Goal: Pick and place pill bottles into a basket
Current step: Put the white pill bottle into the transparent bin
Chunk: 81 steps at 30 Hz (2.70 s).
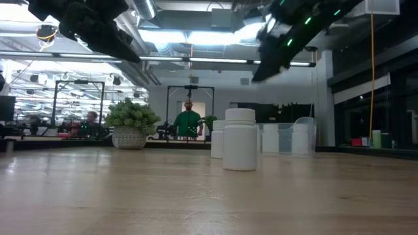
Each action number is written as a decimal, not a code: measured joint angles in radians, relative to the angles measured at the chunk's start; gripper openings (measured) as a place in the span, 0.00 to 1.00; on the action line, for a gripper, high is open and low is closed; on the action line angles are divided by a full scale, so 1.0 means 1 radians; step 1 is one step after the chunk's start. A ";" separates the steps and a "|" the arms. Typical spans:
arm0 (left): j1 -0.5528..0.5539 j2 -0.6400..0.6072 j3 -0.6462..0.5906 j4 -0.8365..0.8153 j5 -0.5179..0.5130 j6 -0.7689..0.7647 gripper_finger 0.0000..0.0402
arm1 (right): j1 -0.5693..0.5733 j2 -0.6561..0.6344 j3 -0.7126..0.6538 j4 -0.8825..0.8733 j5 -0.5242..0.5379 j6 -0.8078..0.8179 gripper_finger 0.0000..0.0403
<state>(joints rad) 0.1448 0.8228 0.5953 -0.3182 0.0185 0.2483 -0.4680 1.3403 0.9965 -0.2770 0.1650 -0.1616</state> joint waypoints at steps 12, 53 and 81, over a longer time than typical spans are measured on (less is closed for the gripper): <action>0.000 0.000 0.000 0.004 0.000 -0.003 0.01 | 0.230 -0.509 -0.233 -0.052 0.003 0.118 0.03; -0.118 0.000 0.000 0.139 0.245 -0.134 0.01 | 1.462 -0.072 -0.113 -0.503 0.497 1.326 0.00; -0.176 0.000 0.000 0.140 0.244 -0.183 0.01 | 1.751 0.381 0.076 -0.576 0.612 1.919 0.07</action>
<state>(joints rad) -0.0315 0.8227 0.5953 -0.1778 0.2624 0.0648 1.2833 1.7213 1.0725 -0.8530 0.7775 1.7575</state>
